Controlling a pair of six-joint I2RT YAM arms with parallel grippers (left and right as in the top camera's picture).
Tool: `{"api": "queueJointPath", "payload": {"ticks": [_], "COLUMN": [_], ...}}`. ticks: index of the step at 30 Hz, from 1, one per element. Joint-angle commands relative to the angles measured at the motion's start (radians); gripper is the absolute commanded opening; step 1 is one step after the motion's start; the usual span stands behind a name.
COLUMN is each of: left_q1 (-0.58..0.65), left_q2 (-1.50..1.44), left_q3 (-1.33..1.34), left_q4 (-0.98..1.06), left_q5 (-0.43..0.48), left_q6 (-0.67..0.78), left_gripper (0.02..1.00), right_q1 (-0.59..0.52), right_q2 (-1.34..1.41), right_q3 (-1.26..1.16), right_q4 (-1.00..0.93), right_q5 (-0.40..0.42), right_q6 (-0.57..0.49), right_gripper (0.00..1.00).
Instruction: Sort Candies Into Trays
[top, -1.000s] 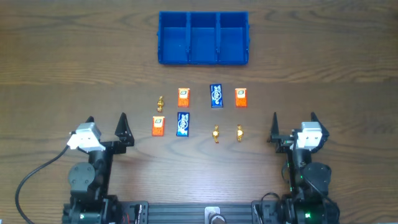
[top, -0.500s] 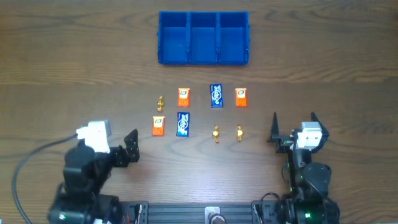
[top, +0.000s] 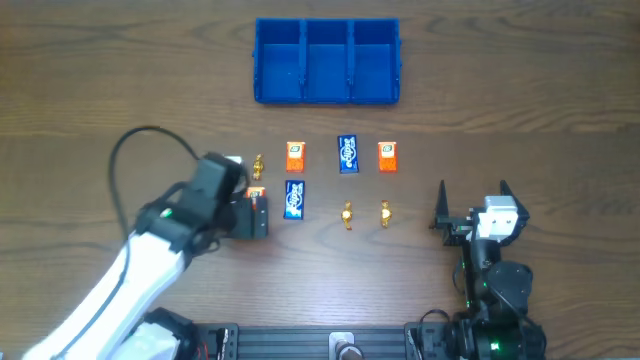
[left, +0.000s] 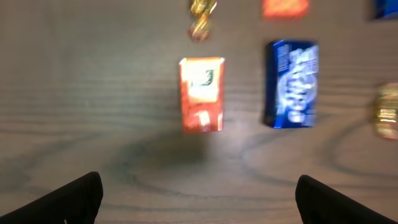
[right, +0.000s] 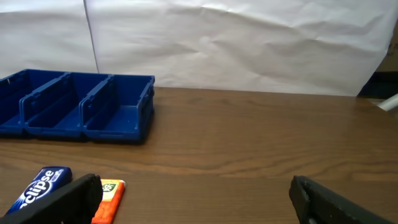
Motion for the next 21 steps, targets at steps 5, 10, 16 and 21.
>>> {"api": "queueJointPath", "payload": {"ticks": [5, 10, 16, 21], "left_q1": [-0.029, -0.027, -0.023, 0.000], "left_q2": [0.321, 0.430, 0.499, 0.518], "left_q3": [0.140, 0.213, 0.216, 0.216], "left_q4": [0.019, 0.021, 0.054, 0.060], "left_q5": [-0.093, -0.093, -0.091, -0.072], "left_q6": [-0.098, -0.095, -0.094, -0.094], "left_gripper": [0.985, 0.974, 0.939, 0.932], "right_q1": [0.002, 0.002, 0.002, 0.002], "right_q2": [-0.003, -0.003, -0.003, -0.003], "right_q3": [-0.002, -0.002, -0.002, -0.002], "right_q4": [-0.006, -0.006, -0.006, -0.006], "right_q5": [-0.002, -0.002, -0.002, -0.002], "right_q6": [-0.012, -0.012, -0.012, -0.012], "right_gripper": [0.998, 0.998, 0.998, 0.998]}}
